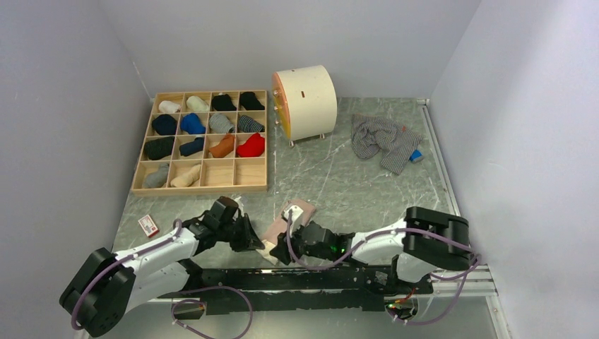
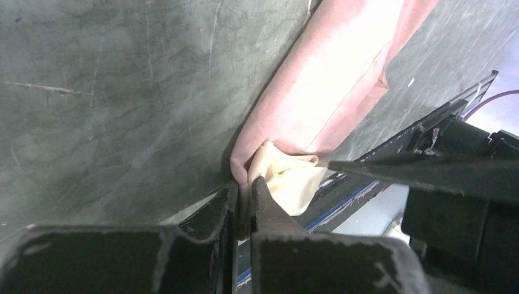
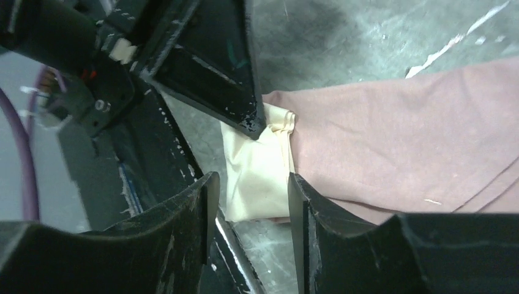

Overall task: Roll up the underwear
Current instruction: Roll the underwear to the center of the board.

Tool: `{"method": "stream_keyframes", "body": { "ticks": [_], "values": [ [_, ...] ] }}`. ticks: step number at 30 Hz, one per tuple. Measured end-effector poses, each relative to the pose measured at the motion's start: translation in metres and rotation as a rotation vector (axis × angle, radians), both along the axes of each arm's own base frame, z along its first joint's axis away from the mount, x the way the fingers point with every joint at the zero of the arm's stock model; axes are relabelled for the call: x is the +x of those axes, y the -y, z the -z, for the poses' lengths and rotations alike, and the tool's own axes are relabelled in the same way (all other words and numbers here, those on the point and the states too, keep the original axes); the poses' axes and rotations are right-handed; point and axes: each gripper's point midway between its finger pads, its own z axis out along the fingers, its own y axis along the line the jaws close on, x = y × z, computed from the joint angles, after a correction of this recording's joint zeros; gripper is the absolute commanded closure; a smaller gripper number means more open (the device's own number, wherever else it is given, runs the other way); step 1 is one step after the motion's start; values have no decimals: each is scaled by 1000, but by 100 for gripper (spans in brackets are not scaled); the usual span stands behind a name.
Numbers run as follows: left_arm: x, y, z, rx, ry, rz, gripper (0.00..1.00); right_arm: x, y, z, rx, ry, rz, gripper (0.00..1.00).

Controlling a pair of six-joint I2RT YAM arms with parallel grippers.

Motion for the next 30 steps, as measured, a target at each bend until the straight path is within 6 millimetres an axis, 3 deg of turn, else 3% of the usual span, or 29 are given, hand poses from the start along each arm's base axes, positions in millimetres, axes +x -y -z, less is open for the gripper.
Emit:
{"method": "stream_keyframes", "body": {
  "ticks": [1, 5, 9, 13, 20, 24, 26, 30],
  "values": [
    [0, 0, 0, 3, -3, -1, 95, 5, 1, -4, -28, 58, 13, 51],
    [0, 0, 0, 14, -16, -1, 95, -13, -7, -11, -114, 246, -55, 49],
    [0, 0, 0, 14, -25, 2, 95, -19, -13, 0, -222, 382, -98, 48],
    [-1, 1, 0, 13, -33, 6, 95, -11, -17, 25, -348, 462, -112, 48],
    [0, 2, 0, 18, -40, 6, 95, -8, -17, 26, -373, 492, -94, 50],
    [0, 2, 0, 24, -47, 7, 95, -9, -13, 27, -372, 478, -92, 58],
    [0, 2, 1, 28, -53, 10, 95, -9, -12, 28, -372, 471, -87, 72],
    [0, 2, 1, 32, -56, 13, 95, -5, -10, 27, -369, 457, -42, 86]
  ]
}}
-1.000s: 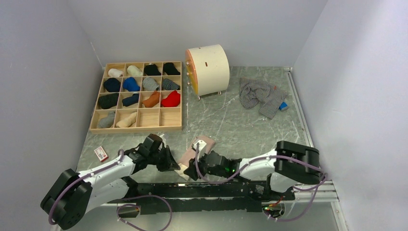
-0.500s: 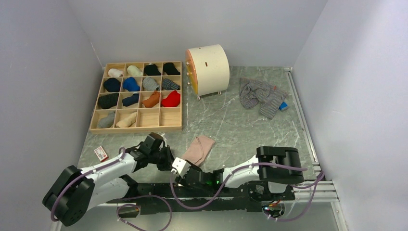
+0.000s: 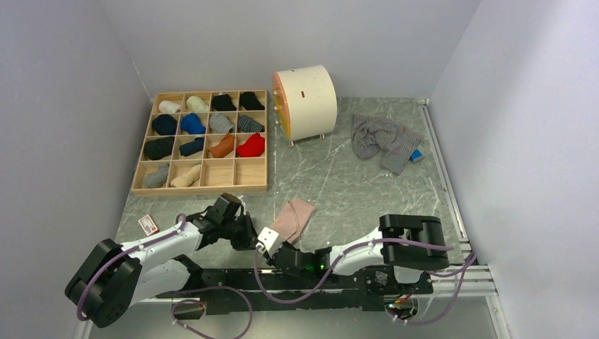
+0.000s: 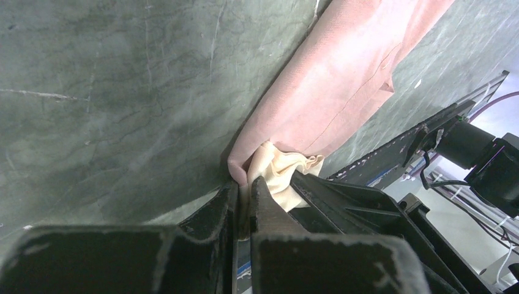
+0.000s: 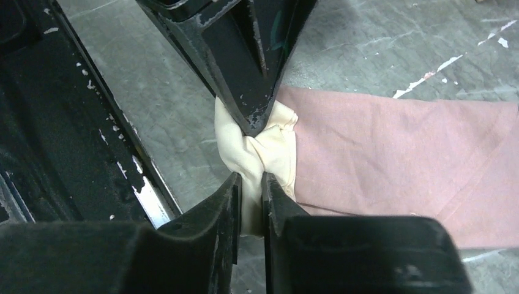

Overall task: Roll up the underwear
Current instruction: Roll the underwear to the center of the board.

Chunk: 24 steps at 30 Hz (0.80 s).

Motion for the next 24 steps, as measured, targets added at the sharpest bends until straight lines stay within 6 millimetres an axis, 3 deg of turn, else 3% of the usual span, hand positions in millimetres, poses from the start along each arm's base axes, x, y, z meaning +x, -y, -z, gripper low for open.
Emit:
{"method": "stream_keyframes", "body": {
  "ticks": [4, 6, 8, 13, 15, 24],
  "values": [
    [1, -1, 0, 0, -1, -4, 95, 1, 1, -1, 19, -13, 31, 98],
    [2, -1, 0, -1, -2, -8, 77, -1, 1, -1, 39, -29, 30, 100],
    [2, -3, 0, 1, -3, -12, 51, -2, 1, -2, 73, -64, 28, 100],
    [13, -3, -12, -16, 34, -34, 21, -2, 1, -3, 189, -221, 17, 100],
    [16, -4, -15, -21, 43, -48, 15, 0, 2, -4, 251, -304, 21, 100],
    [25, -13, -26, -5, 122, -85, 10, -1, 15, -6, 450, -657, 62, 100]
  ]
}}
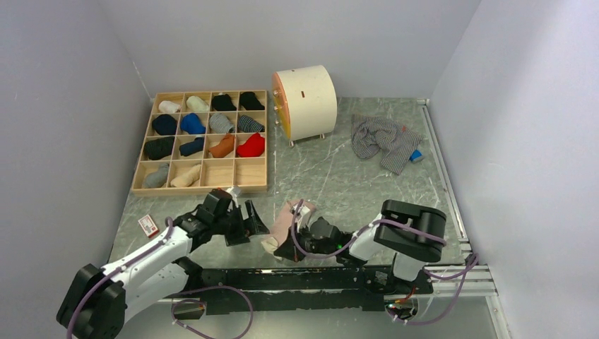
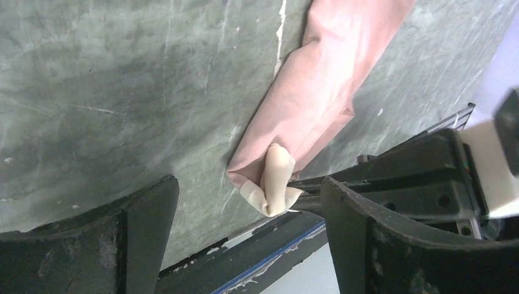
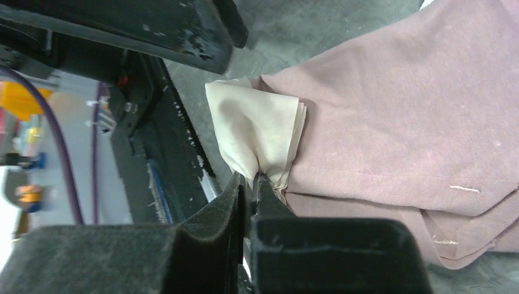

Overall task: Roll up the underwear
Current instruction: Roll the underwear to the center of the board.

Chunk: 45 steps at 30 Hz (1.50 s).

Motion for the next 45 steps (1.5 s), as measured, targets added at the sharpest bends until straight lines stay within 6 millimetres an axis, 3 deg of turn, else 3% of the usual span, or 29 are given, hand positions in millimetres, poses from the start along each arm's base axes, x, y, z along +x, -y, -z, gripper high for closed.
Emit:
{"method": "stream_keyframes", "body": {
  "ticks": [12, 20, 25, 28, 32, 35, 38, 43, 45],
  "values": [
    [6, 8, -13, -51, 83, 53, 11, 5, 11, 0, 102, -355, 42, 100],
    [-2, 11, 6, -45, -11, 63, 20, 6, 12, 1, 103, -420, 55, 99],
    [-2, 20, 7, -72, -40, 69, 24, 6, 12, 2, 108, -445, 59, 99],
    [-3, 25, 9, -73, -59, 75, 37, 7, 12, 2, 113, -459, 63, 98],
    [-9, 30, 17, -47, -104, 89, 63, 8, 13, 2, 115, -462, 64, 97],
    [-11, 29, 24, -29, -136, 75, 80, 8, 13, 2, 112, -457, 63, 90],
    [-11, 29, 28, -21, -153, 66, 95, 9, 14, -1, 107, -431, 61, 74],
    [-10, 32, 27, -20, -165, 73, 95, 16, 20, -17, 95, -283, 41, 48],
    [-9, 34, 27, -19, -174, 78, 95, 19, 22, -29, 92, -187, 24, 44]
  ]
}}
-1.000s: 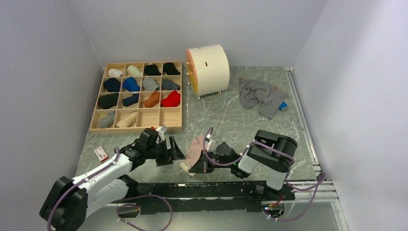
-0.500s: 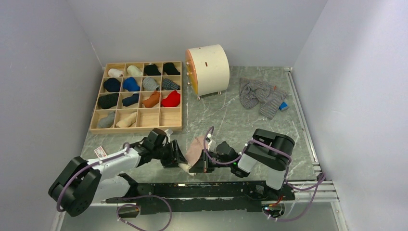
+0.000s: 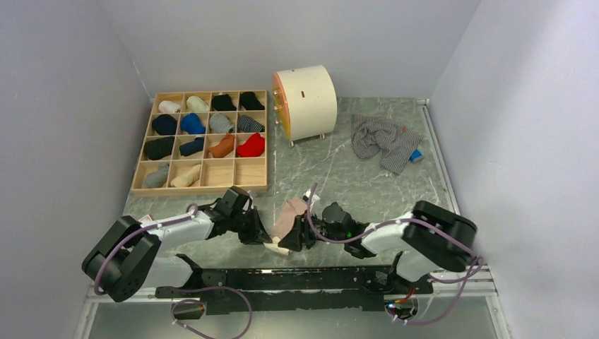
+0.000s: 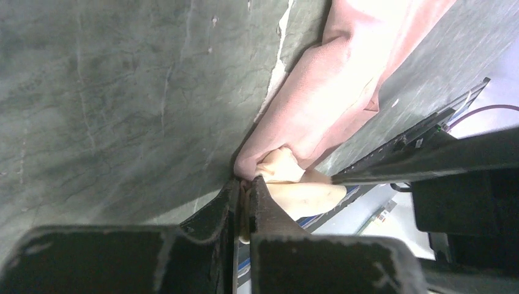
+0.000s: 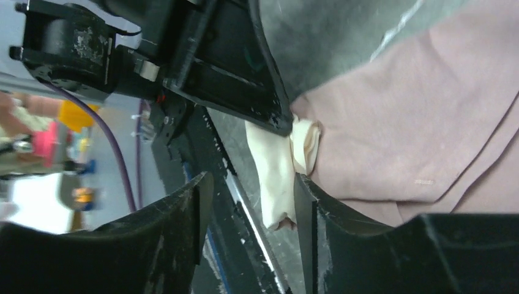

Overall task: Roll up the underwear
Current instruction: Roll the underwear to the center of the board.

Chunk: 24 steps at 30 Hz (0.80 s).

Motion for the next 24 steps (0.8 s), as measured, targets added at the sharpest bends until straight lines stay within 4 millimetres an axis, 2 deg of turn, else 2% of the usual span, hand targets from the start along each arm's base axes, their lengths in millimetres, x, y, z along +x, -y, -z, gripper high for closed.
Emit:
{"method": "stream_keyframes", "body": {
  "ticks": [4, 7, 10, 13, 16, 19, 23, 24],
  "values": [
    [1, 2, 0, 4, -7, 7, 95, 10, -1, -21, -55, 240, -15, 38],
    [1, 2, 0, 10, -8, 16, 95, 6, -8, -30, -110, 432, -51, 38],
    [2, 2, 0, 15, -13, 24, 95, -3, -13, -24, -195, 581, -110, 40],
    [2, 3, 0, 18, -15, 29, 95, -5, -19, -7, -314, 684, -153, 43],
    [2, 2, 0, 20, -15, 30, 95, -5, -19, 14, -425, 765, -176, 58],
    [1, 2, 0, 20, -16, 30, 95, -4, -9, 31, -514, 804, -195, 69],
    [2, 2, 0, 20, -15, 29, 95, -1, -7, 33, -534, 813, -173, 96],
    [1, 2, 0, 20, -16, 29, 91, -2, -7, 33, -532, 814, -173, 99]
  ]
}}
